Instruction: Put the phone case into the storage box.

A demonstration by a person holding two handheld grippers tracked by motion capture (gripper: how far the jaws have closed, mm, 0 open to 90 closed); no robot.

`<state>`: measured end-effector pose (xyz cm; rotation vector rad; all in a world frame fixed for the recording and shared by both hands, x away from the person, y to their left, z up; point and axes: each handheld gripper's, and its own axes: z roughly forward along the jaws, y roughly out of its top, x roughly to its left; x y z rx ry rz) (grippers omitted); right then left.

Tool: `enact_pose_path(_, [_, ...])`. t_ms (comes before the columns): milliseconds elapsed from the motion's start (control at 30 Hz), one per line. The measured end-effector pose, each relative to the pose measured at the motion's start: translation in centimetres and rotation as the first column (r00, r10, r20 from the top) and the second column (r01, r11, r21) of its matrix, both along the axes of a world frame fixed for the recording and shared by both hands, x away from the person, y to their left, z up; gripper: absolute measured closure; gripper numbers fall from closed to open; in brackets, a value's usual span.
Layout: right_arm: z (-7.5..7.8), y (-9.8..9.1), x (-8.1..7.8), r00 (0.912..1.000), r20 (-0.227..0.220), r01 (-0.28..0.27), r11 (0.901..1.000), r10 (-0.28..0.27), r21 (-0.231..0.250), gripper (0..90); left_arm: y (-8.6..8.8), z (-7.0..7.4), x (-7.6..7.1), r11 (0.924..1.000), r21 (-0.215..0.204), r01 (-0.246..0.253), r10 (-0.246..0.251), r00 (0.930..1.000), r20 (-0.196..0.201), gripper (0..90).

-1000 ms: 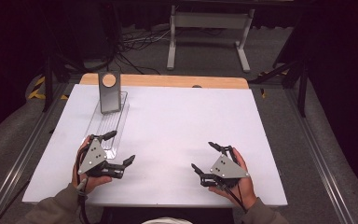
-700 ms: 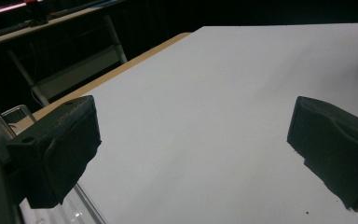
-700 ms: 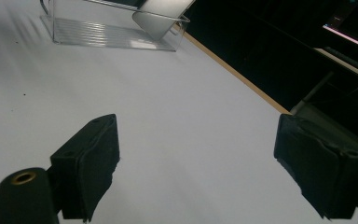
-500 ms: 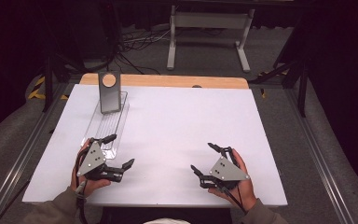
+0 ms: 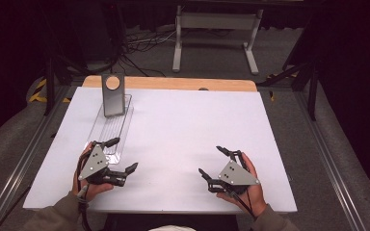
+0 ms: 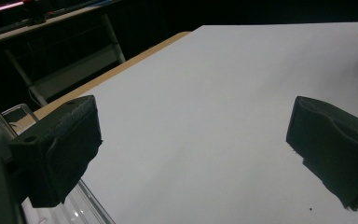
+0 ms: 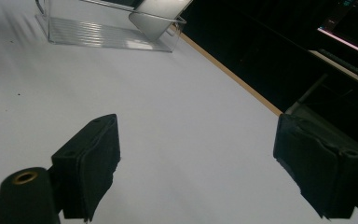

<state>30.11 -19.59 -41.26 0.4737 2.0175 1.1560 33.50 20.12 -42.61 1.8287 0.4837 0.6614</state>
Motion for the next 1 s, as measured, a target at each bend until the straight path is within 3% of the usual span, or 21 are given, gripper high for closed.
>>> enact_pose_path(600, [-0.24, 0.06, 0.39, 1.0, -0.007, 0.001, 1.0, -0.001, -0.004, 15.7, -0.12, 0.16, 0.03, 1.0, -0.004, 0.003, -0.003, 0.9999, 0.012, 3.7])
enact_pose_path(1000, [0.26, -0.53, 0.31, 1.0, -0.001, 0.003, 0.9992, -0.003, 0.039, 15.7, -0.21, 0.77, -0.13, 0.9998, -0.01, 0.017, -0.017, 0.999, 0.042, 4.0])
